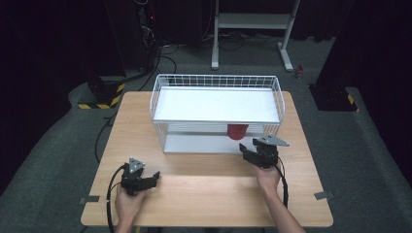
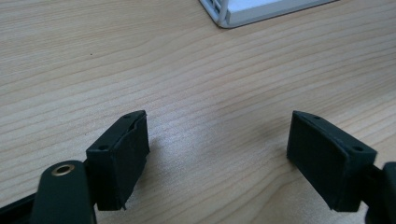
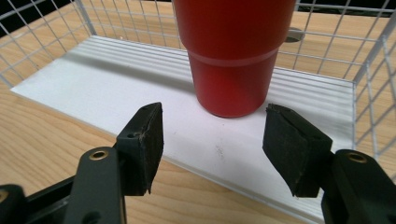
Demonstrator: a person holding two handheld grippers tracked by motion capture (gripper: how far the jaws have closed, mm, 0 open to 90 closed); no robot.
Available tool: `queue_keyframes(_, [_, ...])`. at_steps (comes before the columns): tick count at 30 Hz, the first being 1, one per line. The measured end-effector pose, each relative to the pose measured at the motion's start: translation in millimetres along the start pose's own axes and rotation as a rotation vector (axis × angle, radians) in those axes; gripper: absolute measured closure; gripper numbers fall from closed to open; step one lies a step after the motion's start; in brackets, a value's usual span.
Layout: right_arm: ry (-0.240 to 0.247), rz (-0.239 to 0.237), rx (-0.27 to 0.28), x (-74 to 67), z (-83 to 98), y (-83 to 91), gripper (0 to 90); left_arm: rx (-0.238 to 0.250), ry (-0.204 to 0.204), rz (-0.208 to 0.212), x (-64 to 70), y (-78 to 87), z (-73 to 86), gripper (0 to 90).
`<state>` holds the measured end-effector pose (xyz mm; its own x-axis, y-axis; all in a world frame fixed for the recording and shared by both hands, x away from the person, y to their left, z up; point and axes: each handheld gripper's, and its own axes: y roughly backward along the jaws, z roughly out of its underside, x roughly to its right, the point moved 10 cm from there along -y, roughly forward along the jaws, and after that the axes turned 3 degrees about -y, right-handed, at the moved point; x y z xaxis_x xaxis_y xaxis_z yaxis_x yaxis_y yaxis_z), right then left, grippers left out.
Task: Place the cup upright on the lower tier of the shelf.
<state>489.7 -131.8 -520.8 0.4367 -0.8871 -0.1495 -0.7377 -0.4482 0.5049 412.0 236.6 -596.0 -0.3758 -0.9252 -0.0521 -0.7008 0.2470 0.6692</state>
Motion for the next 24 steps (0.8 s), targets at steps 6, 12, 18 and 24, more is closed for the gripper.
queue_keyframes(6, [-0.010,-0.013,0.023,4.8,0.1,13.6,37.3,0.000,0.000,0.000,0.0,0.0,0.0,21.1])
queue_keyframes(12, [-0.022,-0.024,0.051,11.0,0.5,27.8,36.6,0.000,0.001,0.000,0.0,0.0,0.0,21.1])
queue_keyframes(18, [-0.012,-0.021,0.065,17.6,4.2,38.9,35.4,0.002,0.001,-0.001,0.0,-0.1,-0.1,21.1])
queue_keyframes(24, [-0.023,-0.010,0.089,27.7,7.0,50.6,35.2,0.000,0.001,0.000,0.0,0.0,0.0,21.1])
